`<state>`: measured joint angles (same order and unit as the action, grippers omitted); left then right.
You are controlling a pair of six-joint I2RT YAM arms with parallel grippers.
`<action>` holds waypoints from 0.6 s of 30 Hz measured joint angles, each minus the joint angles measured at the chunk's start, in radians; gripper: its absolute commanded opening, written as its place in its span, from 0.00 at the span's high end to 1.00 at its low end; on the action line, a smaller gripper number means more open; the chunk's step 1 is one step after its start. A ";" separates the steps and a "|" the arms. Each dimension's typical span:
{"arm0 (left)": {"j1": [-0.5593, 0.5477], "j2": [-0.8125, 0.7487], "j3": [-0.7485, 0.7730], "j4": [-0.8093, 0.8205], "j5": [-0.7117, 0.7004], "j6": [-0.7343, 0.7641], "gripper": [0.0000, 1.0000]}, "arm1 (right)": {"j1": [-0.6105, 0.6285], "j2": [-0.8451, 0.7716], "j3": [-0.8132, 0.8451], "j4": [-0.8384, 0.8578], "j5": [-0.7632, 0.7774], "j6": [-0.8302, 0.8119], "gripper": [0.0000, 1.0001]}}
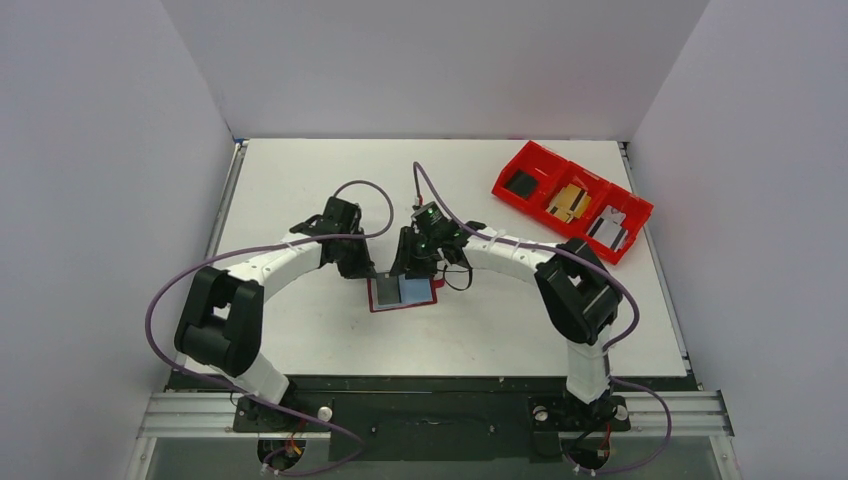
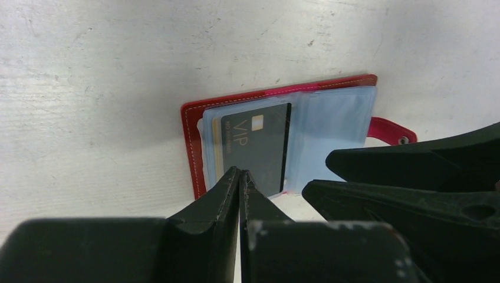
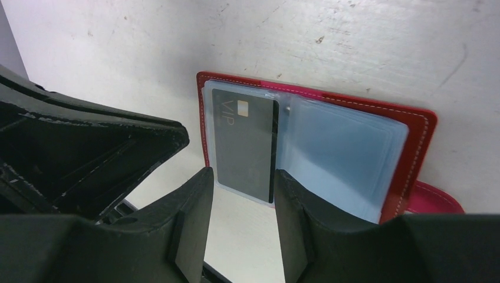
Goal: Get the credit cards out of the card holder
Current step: Remove the credit card from the card holder.
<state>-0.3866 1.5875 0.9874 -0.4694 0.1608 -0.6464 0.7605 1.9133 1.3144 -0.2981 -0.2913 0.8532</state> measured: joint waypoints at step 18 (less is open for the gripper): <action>-0.003 0.109 0.000 0.018 -0.001 -0.002 1.00 | 0.000 0.093 0.005 0.037 -0.050 0.023 0.66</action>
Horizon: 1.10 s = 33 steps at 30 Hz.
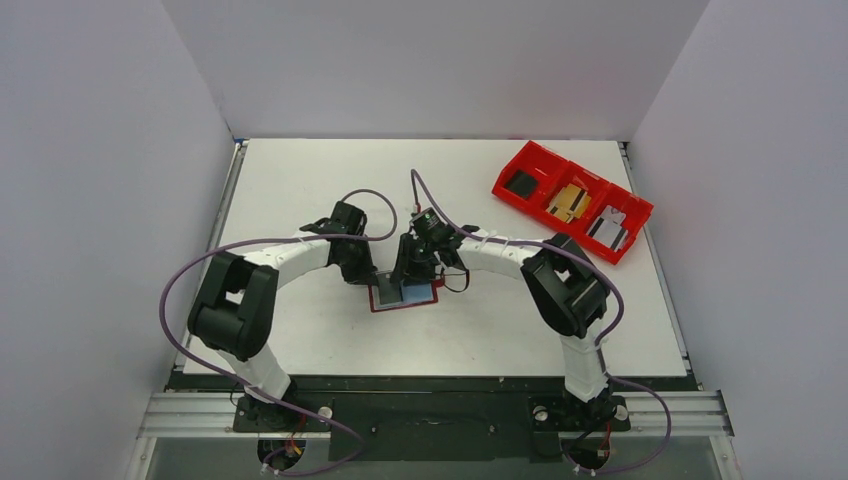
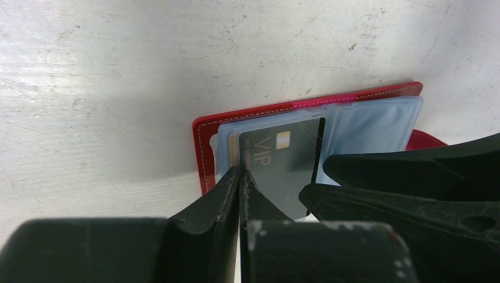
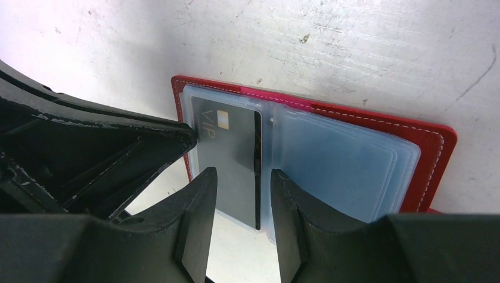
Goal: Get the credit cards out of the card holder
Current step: Remove the credit card from the card holder.
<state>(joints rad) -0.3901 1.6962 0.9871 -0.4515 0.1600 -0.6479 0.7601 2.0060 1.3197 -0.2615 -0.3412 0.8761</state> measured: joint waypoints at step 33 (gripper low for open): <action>-0.056 0.042 0.037 0.010 -0.055 -0.082 1.00 | -0.121 -0.001 -0.346 0.592 -0.245 0.281 0.84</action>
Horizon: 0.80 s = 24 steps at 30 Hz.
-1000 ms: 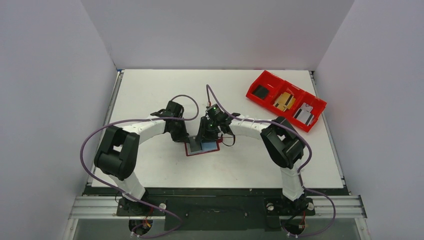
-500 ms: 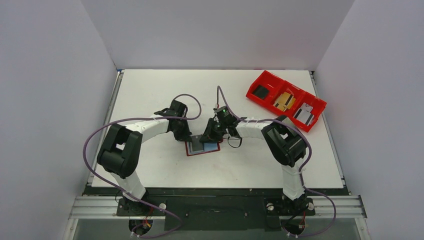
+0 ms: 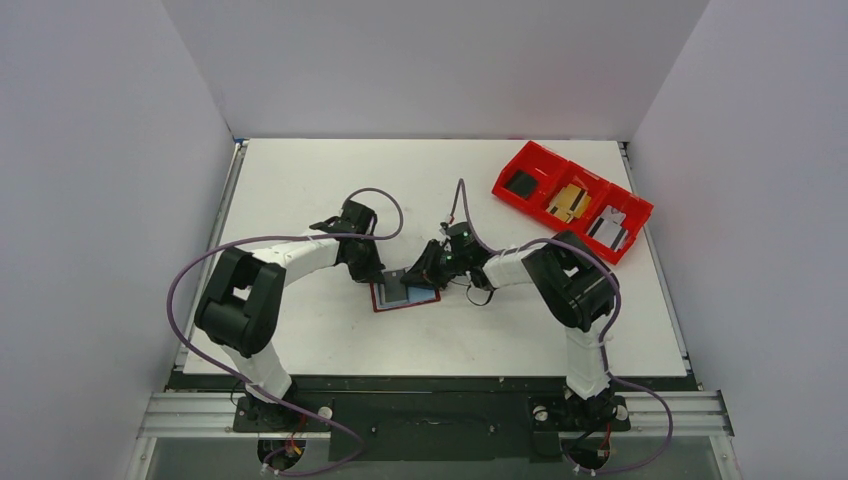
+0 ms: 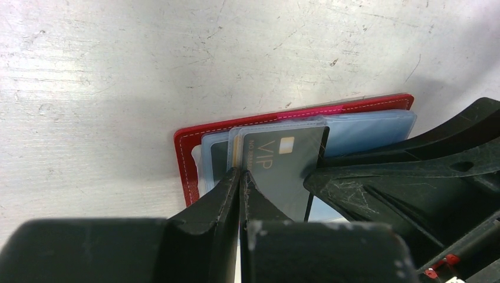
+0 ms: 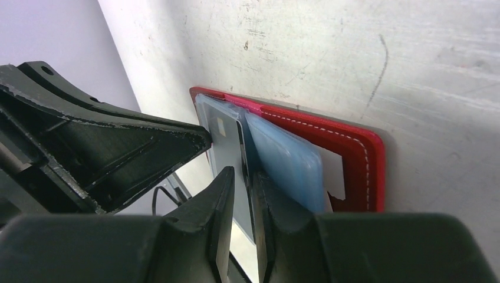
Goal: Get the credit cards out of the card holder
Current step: Remove the credit card from the card holder.
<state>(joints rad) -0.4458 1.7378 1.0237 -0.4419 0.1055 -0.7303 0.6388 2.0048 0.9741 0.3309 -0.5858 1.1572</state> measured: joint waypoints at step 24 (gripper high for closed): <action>0.000 0.009 0.005 0.004 0.006 -0.026 1.00 | -0.027 0.021 -0.094 0.216 -0.011 0.150 1.00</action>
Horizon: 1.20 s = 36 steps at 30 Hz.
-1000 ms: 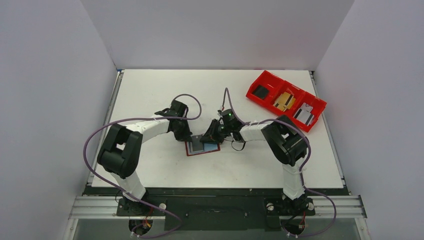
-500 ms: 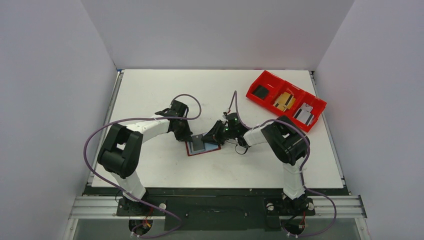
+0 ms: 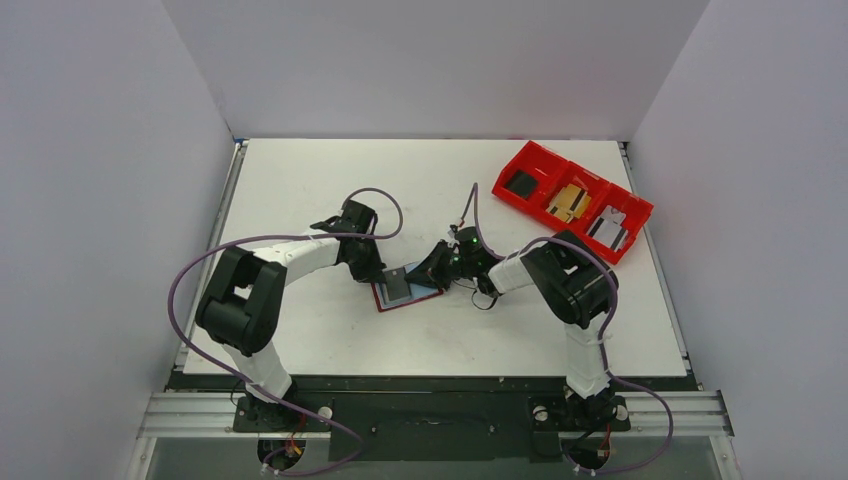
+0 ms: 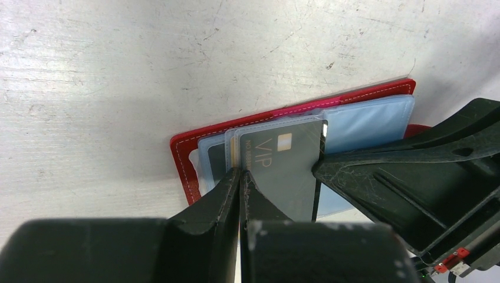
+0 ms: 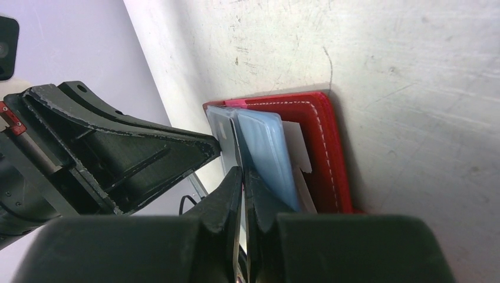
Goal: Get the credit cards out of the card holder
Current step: Remove the credit card from the card holder.
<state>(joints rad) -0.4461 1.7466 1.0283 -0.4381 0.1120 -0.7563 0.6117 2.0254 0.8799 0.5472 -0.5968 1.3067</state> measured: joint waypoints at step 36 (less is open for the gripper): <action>0.008 0.014 0.005 0.020 0.031 0.002 1.00 | -0.030 -0.040 -0.003 -0.087 0.038 -0.119 1.00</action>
<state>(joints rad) -0.4377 1.7611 1.0332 -0.4183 0.1425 -0.7544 0.5819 1.9858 0.8764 0.4606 -0.5587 1.1873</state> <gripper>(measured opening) 0.003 0.006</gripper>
